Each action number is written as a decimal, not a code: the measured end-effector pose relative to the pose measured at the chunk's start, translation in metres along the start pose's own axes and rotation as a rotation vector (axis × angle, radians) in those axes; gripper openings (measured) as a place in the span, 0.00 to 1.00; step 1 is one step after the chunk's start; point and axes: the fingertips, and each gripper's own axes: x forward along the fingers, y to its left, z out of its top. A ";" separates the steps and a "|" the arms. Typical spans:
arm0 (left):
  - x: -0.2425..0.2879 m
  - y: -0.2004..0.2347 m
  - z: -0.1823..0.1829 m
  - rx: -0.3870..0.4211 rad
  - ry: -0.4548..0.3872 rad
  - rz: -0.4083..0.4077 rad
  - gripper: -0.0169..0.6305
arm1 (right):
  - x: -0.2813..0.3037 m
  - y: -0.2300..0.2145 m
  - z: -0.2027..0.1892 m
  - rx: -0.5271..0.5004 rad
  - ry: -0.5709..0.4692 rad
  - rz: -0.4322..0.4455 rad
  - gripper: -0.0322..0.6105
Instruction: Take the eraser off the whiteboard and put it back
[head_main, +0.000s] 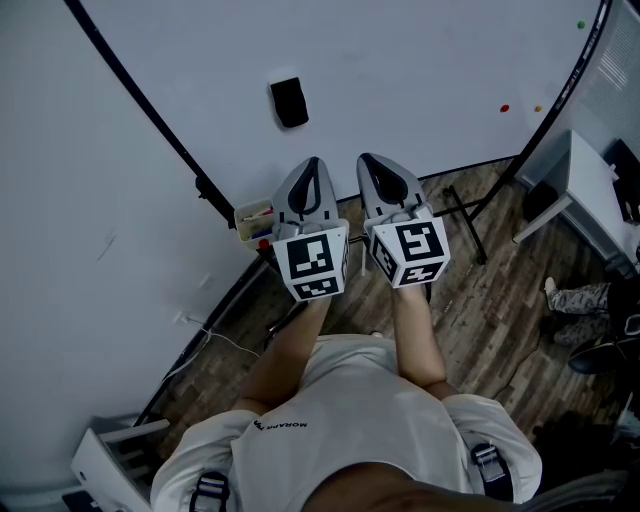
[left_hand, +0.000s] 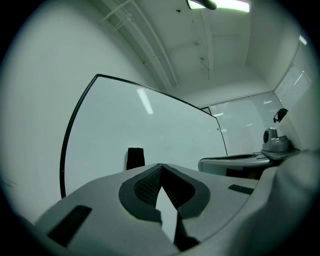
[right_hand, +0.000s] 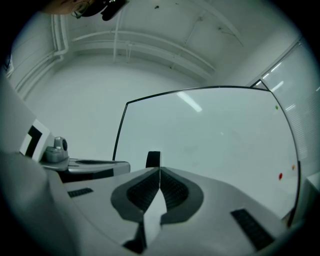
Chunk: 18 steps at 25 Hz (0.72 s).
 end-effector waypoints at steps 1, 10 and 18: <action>0.000 0.000 0.000 -0.003 0.001 -0.004 0.03 | 0.000 0.000 0.000 -0.001 -0.001 -0.001 0.07; -0.002 -0.007 0.002 0.018 -0.013 -0.017 0.03 | -0.003 -0.002 0.002 -0.018 -0.011 -0.009 0.07; -0.003 -0.008 0.001 0.025 -0.014 -0.020 0.03 | -0.003 -0.002 0.002 -0.017 -0.012 -0.011 0.07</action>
